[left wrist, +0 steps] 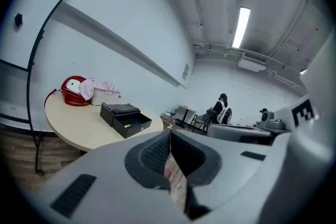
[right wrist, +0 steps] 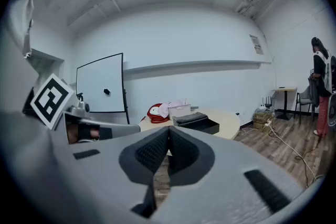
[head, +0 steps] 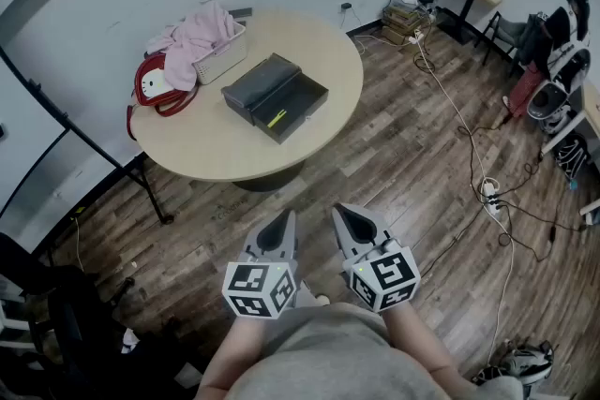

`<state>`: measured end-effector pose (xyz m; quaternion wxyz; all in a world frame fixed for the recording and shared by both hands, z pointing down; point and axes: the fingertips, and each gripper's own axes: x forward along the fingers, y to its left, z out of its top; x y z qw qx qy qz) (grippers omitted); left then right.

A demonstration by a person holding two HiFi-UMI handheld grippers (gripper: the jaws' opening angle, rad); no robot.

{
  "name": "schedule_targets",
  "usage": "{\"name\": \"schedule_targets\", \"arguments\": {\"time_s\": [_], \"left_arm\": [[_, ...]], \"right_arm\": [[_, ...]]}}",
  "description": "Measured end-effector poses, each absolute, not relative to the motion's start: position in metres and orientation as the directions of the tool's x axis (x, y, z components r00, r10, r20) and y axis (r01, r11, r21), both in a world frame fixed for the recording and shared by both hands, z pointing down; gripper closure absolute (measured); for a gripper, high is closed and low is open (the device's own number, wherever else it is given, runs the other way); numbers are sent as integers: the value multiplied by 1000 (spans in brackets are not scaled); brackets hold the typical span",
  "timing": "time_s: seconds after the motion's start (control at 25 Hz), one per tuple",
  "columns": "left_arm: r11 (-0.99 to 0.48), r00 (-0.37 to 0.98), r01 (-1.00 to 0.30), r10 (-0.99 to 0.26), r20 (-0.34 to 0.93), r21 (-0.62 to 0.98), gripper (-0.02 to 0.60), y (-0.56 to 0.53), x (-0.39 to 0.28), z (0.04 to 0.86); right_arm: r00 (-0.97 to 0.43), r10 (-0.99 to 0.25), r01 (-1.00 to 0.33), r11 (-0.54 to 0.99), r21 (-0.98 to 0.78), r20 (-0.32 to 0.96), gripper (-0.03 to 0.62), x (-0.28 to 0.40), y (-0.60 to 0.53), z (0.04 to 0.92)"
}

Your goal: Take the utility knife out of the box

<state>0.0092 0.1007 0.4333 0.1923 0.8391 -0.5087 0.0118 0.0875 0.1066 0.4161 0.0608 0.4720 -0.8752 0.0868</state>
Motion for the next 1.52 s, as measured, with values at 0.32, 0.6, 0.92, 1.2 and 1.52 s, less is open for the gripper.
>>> {"name": "schedule_targets", "arguments": {"time_s": [0.32,0.6,0.92,1.2,1.52], "left_arm": [[-415,481,-862,-851,211,291,578,113,18,425],[-400,464,-871,-860,210,285,578,111,18,422],[-364,441,-881,-862,250,302,577,95,1,440],[-306,403,-891,-874,273,335,577,43,-30,458],[-285,396,-888,-873,285,362,577,-40,-58,462]], "right_arm": [[-565,-806,-825,558,-93,175,594,88,122,412],[-579,-801,-815,573,-85,151,594,92,121,406],[-579,-795,-815,561,-145,181,592,89,97,423],[-602,-773,-798,587,-134,199,592,70,49,435],[-634,-742,-770,631,-93,216,592,40,-45,425]]}}
